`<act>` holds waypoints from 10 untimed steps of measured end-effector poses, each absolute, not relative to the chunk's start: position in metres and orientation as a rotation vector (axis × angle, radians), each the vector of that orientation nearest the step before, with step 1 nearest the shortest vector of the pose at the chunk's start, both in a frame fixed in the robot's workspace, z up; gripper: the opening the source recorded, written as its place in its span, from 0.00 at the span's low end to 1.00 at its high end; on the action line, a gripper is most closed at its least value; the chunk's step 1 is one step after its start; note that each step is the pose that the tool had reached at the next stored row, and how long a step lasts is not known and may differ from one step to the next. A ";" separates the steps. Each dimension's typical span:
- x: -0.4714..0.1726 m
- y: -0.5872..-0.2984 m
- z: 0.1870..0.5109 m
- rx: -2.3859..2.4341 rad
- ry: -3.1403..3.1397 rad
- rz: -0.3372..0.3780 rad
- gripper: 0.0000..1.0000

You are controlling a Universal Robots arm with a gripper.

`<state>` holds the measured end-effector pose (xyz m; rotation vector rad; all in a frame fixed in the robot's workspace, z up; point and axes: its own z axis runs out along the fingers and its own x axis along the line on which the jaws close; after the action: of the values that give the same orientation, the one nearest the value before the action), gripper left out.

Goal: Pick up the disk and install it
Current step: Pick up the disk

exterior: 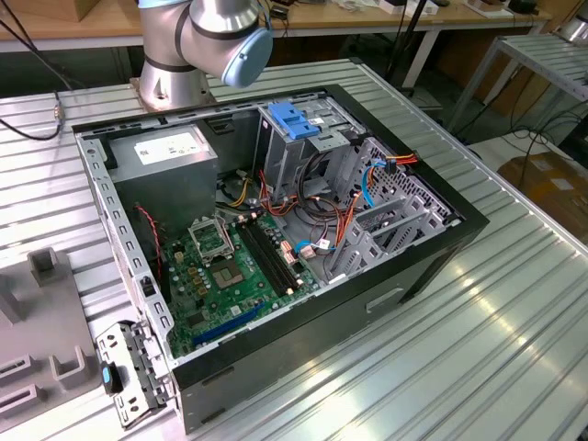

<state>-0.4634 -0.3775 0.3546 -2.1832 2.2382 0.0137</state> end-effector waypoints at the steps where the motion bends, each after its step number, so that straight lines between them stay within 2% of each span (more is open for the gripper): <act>1: -0.463 -0.377 0.360 -2.183 2.238 0.014 0.37; 10: -0.463 -0.378 0.385 -2.183 2.238 0.014 0.37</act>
<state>-0.4634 -0.3775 0.3850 -2.1832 2.2383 0.0137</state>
